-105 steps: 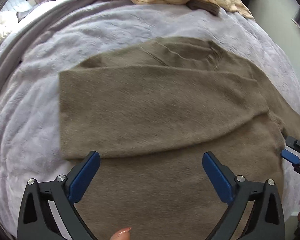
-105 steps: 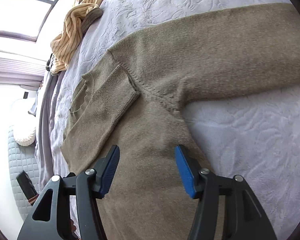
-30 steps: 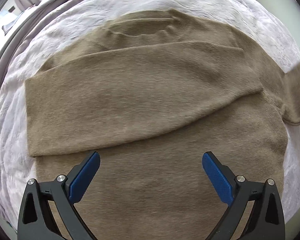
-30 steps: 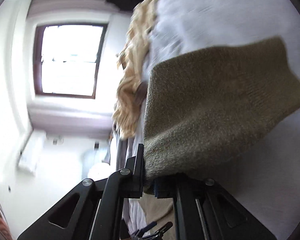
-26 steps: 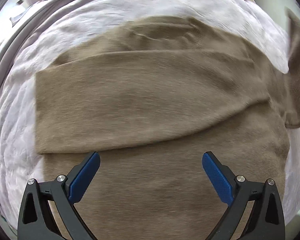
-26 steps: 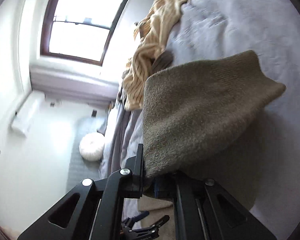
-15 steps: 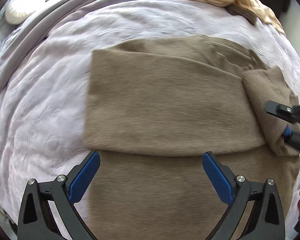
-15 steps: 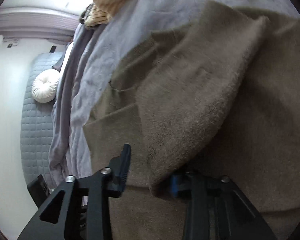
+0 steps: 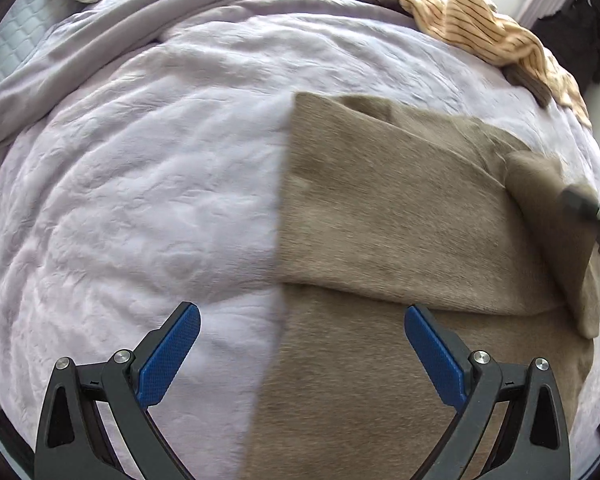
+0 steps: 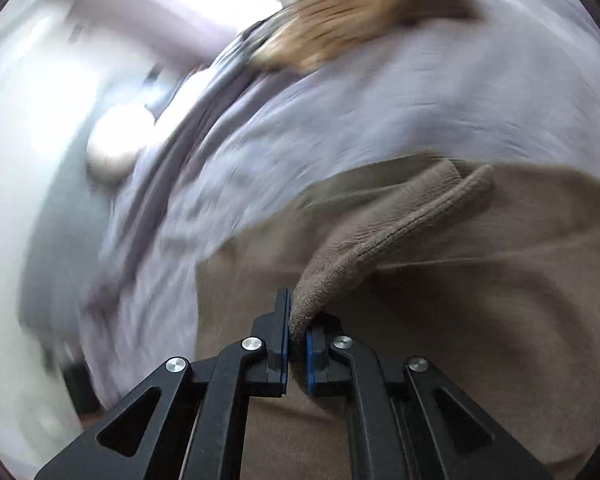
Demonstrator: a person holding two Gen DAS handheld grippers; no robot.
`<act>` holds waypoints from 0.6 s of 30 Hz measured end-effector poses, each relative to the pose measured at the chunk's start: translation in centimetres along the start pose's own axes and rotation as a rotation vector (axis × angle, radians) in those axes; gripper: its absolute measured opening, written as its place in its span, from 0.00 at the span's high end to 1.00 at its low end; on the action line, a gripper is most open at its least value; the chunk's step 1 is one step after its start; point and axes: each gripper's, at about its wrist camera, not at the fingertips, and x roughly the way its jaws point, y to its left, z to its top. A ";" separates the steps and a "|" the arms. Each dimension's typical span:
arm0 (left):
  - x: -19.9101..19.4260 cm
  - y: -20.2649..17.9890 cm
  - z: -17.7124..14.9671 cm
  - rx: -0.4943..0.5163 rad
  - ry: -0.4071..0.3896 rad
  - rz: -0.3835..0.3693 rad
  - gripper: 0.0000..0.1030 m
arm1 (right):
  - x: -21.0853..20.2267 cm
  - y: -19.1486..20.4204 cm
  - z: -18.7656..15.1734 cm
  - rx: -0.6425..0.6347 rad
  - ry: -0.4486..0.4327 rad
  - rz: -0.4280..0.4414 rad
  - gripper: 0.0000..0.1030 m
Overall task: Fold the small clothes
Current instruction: 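Fold the held sleeve across the sweater body with the right gripper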
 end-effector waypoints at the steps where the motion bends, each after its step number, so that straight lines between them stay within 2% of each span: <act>1: -0.1 0.5 -0.1 -0.009 -0.001 0.007 0.01 | 1.2 1.8 -0.7 -0.084 0.049 -0.027 0.90; 4: -0.2 1.9 -0.1 -0.044 0.004 0.018 0.01 | 4.8 5.0 -4.0 -0.285 0.207 -0.139 0.85; 6: -0.3 2.5 -0.3 -0.054 0.009 0.017 0.01 | 6.4 5.0 -5.5 -0.289 0.281 -0.177 0.70; 7: -0.3 2.6 -0.3 -0.052 0.010 0.016 0.01 | 6.2 4.7 -6.0 -0.267 0.284 -0.168 0.57; 8: -0.2 2.6 -0.2 -0.048 0.010 0.013 0.01 | 5.6 4.3 -6.3 -0.242 0.277 -0.148 0.49; 11: 0.3 2.0 0.3 -0.028 0.007 -0.013 0.01 | 2.3 1.7 -7.6 -0.111 0.244 -0.116 0.47; 14: 0.4 1.1 1.1 -0.019 0.007 -0.056 0.01 | -1.6 -2.8 -9.4 0.100 0.197 -0.115 0.47; 15: 0.6 0.7 1.6 -0.016 0.005 -0.067 0.01 | -3.2 -5.1 -10.2 0.220 0.162 -0.108 0.47; 18: 0.9 -0.7 2.5 0.014 -0.002 -0.096 0.01 | -6.8 -9.9 -12.7 0.450 0.071 -0.104 0.47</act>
